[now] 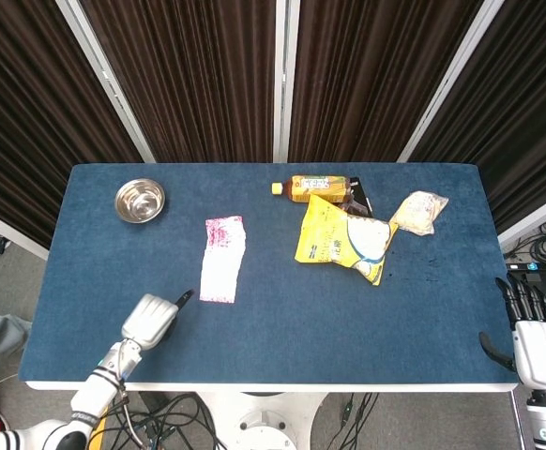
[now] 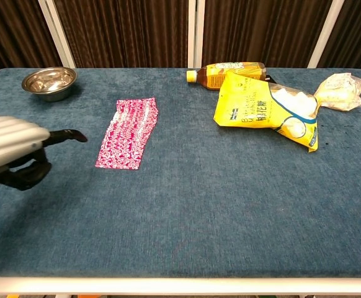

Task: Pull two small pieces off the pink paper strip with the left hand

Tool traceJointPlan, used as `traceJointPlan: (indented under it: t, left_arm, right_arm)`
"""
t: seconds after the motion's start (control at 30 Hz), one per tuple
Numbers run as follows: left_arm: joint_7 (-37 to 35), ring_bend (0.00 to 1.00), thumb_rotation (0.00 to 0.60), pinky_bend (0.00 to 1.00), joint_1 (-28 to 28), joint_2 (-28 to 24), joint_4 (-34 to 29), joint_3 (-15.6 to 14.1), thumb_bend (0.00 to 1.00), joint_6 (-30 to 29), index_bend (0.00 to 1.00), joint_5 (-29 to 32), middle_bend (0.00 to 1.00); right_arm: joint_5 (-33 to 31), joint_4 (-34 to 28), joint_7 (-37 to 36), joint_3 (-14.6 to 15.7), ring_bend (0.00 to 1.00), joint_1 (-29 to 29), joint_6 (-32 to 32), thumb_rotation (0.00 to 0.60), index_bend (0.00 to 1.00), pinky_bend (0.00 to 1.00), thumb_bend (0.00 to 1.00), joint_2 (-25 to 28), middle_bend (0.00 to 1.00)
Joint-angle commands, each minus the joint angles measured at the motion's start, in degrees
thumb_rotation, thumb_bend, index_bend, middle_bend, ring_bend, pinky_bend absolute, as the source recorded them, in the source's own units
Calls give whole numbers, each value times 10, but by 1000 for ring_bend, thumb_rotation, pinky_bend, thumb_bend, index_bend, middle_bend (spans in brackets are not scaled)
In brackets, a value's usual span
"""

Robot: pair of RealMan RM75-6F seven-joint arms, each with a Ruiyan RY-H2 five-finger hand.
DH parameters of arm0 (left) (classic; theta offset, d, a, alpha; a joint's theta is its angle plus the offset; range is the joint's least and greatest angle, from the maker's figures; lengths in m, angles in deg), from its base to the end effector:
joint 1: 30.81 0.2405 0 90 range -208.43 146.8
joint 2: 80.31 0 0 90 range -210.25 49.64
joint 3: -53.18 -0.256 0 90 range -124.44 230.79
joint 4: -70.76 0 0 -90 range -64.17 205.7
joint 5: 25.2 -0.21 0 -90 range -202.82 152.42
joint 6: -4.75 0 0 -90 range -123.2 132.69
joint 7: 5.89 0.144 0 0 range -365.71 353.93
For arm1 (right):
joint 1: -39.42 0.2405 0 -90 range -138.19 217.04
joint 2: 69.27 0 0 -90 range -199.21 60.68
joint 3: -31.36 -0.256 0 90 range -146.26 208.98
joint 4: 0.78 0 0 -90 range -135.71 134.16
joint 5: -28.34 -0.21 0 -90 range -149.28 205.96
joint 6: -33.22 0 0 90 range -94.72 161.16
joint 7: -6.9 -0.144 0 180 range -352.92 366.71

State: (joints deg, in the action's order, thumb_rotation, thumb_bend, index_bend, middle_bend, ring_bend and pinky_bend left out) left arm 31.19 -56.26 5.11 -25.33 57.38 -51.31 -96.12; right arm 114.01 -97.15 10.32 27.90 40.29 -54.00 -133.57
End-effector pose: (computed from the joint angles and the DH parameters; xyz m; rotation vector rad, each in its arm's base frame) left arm -0.2005 0.2439 -0.0214 -1.9900 -0.8791 -0.6656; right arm -0.3064 -0.1609 0.1585 1.3152 -0.9238 0.8917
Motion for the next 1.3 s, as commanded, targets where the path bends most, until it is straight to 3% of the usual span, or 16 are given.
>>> traceJointPlan:
  t: [0.03, 0.8, 1.3]
  left_arm:
    - [23, 860, 600, 838, -23, 30, 26, 10, 642, 13, 116, 32, 855]
    - [66, 860, 600, 834, -103, 95, 92, -6, 650, 47, 116, 129, 856]
    - [69, 859, 600, 831, -105, 67, 71, -34, 650, 19, 121, 160, 855]
  right_arm:
    - [-3, 0, 0, -1, 0, 1, 2, 600, 0, 0, 210, 0, 0]
    - [-15, 15, -17, -3, 0, 4, 13, 600, 0, 0, 210, -2, 0]
    - [-18, 23, -22, -2, 0, 5, 18, 600, 0, 0, 210, -5, 0]
